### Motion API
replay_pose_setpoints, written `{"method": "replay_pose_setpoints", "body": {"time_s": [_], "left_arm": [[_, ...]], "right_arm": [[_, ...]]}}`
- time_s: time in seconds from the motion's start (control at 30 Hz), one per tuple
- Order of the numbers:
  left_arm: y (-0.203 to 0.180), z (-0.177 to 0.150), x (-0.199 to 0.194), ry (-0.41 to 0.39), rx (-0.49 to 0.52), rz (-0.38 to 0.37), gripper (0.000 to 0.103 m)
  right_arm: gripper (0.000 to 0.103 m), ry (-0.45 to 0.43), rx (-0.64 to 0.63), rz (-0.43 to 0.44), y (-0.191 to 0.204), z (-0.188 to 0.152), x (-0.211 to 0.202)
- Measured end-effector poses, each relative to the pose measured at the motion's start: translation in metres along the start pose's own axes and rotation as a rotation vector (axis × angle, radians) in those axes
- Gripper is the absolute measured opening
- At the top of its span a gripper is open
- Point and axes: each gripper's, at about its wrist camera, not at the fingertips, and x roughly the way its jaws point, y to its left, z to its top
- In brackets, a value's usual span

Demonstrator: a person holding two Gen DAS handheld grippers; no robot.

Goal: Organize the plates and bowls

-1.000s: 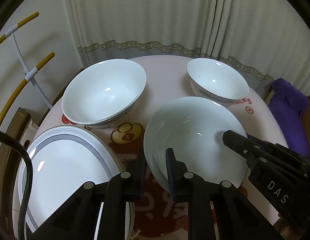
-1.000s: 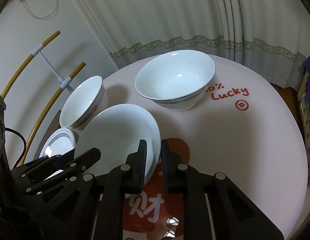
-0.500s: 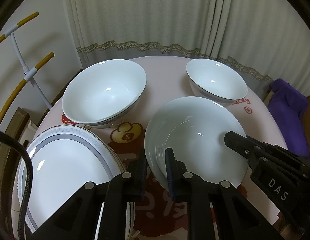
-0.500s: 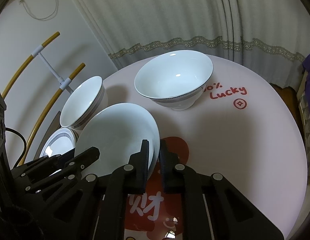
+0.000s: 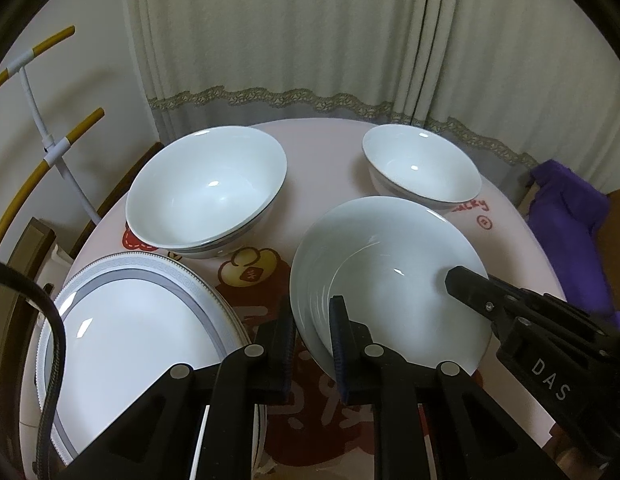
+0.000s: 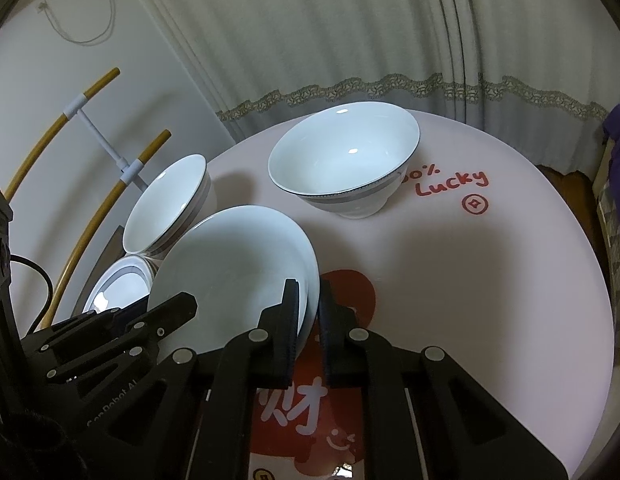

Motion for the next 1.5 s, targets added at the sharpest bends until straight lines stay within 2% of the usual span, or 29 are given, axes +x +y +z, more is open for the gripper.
{"method": "replay_pose_setpoints", "body": {"time_s": [0.4,1.0,1.27,1.5], "left_arm": [[0.012,-0.002,-0.045,-0.065,-0.008,-0.031,0.012],[0.058,-0.026,-0.122,-0.171,-0.029,-0.041,0.013],[0.092,-0.032,-0.137,-0.200,-0.037,-0.035,0.012],[0.112,-0.036,-0.136,-0.201,-0.039,-0.029,0.013]], "right_arm": [[0.009,-0.061,-0.023,-0.006,0.017,0.002,-0.038],[0.009,-0.148,-0.105,-0.015,0.083,0.003,-0.093],[0.009,-0.160,-0.133,-0.009,0.116,0.012,-0.089],[0.009,-0.142,-0.139,-0.006,0.133,0.023,-0.064]]}}
